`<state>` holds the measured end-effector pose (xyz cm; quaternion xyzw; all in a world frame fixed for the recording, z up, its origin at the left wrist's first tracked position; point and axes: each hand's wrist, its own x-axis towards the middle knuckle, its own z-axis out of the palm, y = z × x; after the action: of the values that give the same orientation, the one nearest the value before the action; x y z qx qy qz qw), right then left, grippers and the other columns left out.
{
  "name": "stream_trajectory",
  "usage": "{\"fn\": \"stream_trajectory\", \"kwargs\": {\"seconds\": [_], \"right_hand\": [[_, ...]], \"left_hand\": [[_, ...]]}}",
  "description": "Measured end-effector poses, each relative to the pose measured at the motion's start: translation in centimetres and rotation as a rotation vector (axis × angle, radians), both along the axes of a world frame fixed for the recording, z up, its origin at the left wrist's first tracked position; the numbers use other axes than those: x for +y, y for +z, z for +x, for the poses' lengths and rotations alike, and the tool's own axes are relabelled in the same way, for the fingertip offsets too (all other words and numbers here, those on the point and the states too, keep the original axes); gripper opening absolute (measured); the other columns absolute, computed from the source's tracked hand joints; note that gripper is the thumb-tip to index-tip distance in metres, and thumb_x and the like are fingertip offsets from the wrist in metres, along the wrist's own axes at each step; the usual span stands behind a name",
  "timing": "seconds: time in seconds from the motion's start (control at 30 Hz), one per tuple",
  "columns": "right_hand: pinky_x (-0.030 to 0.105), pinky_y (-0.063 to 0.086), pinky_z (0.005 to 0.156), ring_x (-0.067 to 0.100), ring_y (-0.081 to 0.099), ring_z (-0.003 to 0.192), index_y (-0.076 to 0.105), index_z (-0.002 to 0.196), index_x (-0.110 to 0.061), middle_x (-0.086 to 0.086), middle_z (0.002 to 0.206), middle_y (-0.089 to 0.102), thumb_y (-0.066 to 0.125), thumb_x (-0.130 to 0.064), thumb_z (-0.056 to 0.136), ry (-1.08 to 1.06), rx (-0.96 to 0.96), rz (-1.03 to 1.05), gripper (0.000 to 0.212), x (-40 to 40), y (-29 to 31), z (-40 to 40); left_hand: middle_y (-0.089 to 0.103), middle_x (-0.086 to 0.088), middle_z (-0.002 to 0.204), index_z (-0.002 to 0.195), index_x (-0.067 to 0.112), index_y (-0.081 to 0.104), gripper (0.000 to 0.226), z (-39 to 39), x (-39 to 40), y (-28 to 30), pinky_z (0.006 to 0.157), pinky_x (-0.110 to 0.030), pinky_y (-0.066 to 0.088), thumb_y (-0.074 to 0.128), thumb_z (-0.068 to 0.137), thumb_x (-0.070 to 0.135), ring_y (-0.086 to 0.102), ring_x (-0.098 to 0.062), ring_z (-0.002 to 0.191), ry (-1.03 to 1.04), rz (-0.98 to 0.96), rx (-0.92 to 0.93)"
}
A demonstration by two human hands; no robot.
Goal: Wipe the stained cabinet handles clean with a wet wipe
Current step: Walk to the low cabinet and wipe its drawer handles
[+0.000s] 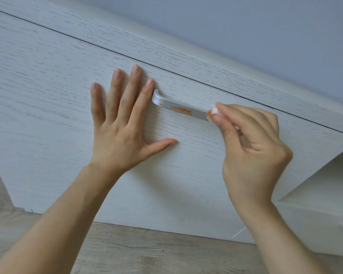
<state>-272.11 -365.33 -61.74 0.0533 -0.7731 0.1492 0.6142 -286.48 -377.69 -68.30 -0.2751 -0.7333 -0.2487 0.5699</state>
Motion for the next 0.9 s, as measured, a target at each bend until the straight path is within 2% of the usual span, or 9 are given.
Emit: {"fn": "stream_trajectory", "kwargs": {"seconds": [0.2,0.47,0.67,0.8,0.9], "right_hand": [[0.012,0.041,0.078,0.025,0.059,0.076,0.074,0.09,-0.006,0.0,0.083,0.071,0.069,-0.008,0.085,-0.036,-0.017,0.146,0.007,-0.6,0.3,-1.2],[0.015,0.041,0.078,0.026,0.057,0.073,0.074,0.088,-0.003,0.004,0.081,0.071,0.067,-0.006,0.088,-0.048,0.003,0.296,0.008,-0.3,0.6,-1.6],[0.016,0.042,0.077,0.027,0.058,0.073,0.074,0.088,-0.003,0.004,0.083,0.071,0.068,-0.005,0.087,-0.095,0.017,0.229,0.007,-0.9,0.1,-1.6],[0.015,0.042,0.078,0.024,0.059,0.076,0.073,0.091,-0.005,-0.002,0.084,0.066,0.068,-0.007,0.086,0.009,-0.002,0.163,0.007,-1.0,0.5,-1.2],[0.017,0.044,0.077,0.026,0.06,0.075,0.074,0.09,-0.005,0.001,0.085,0.069,0.07,-0.006,0.085,0.016,-0.025,0.201,0.006,-0.9,0.7,-1.1]], "left_hand": [[0.025,-0.015,0.15,0.147,0.01,0.025,0.102,-0.1,0.1,-0.1,0.116,-0.049,0.002,0.052,0.077,0.078,0.019,-0.038,0.138,0.01,0.007,0.014],[0.025,-0.014,0.15,0.146,0.01,0.025,0.101,0.0,0.1,0.0,0.116,-0.049,0.001,0.052,0.077,0.078,0.018,-0.038,0.139,-0.012,0.007,0.006],[0.025,-0.013,0.15,0.147,0.01,0.025,0.101,0.0,0.1,0.0,0.116,-0.05,0.002,0.052,0.077,0.078,0.018,-0.037,0.139,-0.015,0.009,0.001],[0.029,-0.014,0.15,0.146,0.01,0.026,0.101,0.0,0.1,0.1,0.116,-0.05,0.002,0.052,0.077,0.078,0.02,-0.037,0.139,-0.014,0.014,0.001],[0.03,-0.014,0.15,0.146,0.01,0.026,0.101,0.0,0.1,0.0,0.116,-0.05,0.003,0.051,0.077,0.078,0.021,-0.037,0.139,-0.01,0.014,0.008]]}}
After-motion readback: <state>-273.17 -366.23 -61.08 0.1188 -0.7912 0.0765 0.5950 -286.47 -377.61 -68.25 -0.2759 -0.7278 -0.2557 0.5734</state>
